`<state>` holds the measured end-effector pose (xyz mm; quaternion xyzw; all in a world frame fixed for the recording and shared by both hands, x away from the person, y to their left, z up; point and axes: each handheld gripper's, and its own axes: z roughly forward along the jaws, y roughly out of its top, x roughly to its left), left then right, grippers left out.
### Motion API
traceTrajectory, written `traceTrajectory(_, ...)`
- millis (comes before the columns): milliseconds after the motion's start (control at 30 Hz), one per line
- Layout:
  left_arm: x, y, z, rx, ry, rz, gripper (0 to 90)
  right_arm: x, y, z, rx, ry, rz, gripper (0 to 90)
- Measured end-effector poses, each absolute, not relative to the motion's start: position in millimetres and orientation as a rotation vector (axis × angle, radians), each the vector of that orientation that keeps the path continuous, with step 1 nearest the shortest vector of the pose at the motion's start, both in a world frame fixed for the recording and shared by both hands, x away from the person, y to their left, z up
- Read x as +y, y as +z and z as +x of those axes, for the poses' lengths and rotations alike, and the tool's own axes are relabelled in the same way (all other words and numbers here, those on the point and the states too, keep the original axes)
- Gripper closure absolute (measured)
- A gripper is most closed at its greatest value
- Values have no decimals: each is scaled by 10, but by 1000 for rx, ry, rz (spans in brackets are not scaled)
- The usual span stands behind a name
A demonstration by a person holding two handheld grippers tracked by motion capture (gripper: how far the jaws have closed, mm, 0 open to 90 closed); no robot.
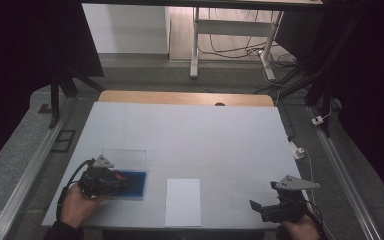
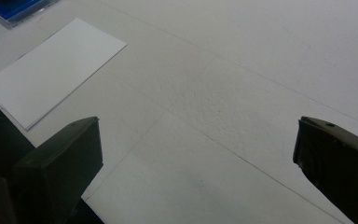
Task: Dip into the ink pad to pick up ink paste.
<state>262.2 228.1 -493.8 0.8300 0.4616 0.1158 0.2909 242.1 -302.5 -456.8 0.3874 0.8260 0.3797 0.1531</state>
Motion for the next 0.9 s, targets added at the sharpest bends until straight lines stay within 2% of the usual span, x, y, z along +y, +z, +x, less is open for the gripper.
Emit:
traceTrajectory(533, 2260, -5003, 2618, 1244, 320, 2218, 590, -3024, -4567, 2417, 2372, 1082, 1101, 14)
traceTrajectory(733, 2159, -4996, 2570, 1242, 405, 2263, 591, -3016, -4571, 2420, 2375, 1080, 1097, 13)
traceTrajectory(900, 2260, -5024, 2603, 1271, 316, 2188, 591, -3014, -4572, 2420, 2375, 1079, 1100, 14)
